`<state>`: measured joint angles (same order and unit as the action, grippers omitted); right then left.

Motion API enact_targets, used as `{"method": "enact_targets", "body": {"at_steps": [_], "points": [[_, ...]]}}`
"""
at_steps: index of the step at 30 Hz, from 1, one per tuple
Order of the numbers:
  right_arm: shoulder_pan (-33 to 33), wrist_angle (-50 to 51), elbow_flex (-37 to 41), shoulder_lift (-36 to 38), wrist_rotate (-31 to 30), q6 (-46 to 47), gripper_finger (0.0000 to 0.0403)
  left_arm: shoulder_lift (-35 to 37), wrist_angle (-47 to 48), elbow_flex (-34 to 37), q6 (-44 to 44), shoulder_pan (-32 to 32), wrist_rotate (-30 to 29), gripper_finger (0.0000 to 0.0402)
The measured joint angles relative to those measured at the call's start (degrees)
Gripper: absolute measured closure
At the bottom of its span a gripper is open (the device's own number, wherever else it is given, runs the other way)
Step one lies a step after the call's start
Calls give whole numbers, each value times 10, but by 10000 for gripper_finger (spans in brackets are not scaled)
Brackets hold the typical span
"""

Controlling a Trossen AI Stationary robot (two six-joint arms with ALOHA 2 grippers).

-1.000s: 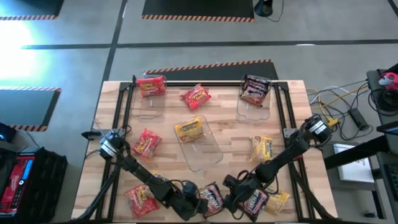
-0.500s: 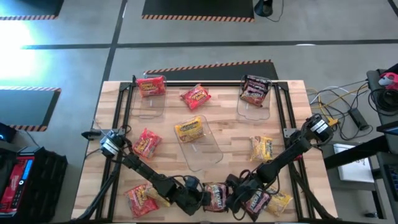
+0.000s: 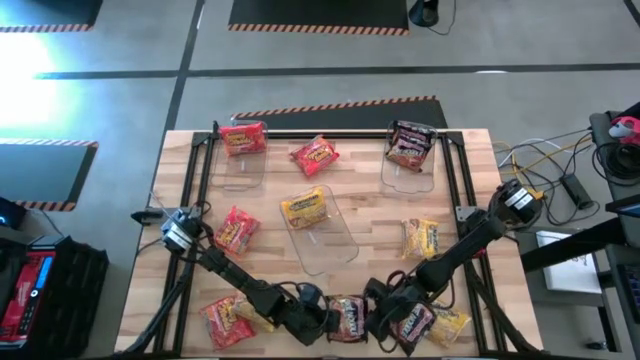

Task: Sort Maruchan noodles
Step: Put the left black noodle pack into the top right transparent bin

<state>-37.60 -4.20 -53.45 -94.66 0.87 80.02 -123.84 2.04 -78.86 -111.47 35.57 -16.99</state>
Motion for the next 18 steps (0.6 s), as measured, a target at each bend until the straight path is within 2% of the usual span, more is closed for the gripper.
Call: {"method": "enact_targets", "body": {"at_steps": [12,18], "points": [[-4,22,0,17,-9,41,268,1,35,-1,-1,1,1,295],[-5,23,0,16,-14,76,268,2,54,-1,3,7,6,304]]}}
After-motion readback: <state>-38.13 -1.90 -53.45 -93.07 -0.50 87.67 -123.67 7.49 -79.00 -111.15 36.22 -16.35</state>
